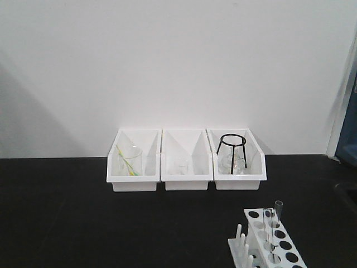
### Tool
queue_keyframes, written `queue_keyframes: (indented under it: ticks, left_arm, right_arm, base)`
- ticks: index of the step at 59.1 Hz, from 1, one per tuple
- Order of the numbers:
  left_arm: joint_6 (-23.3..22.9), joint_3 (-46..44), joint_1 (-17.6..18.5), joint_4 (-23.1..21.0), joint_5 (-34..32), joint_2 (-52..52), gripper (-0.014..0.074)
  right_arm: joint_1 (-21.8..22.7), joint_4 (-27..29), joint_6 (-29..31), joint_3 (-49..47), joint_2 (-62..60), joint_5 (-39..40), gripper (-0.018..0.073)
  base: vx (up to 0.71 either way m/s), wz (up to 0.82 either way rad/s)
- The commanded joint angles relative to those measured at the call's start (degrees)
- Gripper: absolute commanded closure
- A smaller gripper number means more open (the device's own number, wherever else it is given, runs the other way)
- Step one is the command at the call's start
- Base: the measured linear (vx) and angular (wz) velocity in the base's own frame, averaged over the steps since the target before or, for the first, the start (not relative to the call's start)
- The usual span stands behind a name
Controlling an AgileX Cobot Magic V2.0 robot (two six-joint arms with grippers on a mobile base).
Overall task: Flip and reinsert test tube from rack
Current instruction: 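Move the right gripper above the clear test tube in the rack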
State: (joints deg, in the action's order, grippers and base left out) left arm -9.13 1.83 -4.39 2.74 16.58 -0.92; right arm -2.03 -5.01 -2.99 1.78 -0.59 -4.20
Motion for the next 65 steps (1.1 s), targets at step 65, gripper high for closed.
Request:
queue_keyframes:
  ticks: [65]
  left_arm:
    - [0.01,-0.01,0.41,-0.25,-4.94,-0.66,0.0603]
  right_arm:
    - [0.14,0.0,-0.23,-18.16,35.42,9.5,0.0354]
  base:
    - [0.0,0.0]
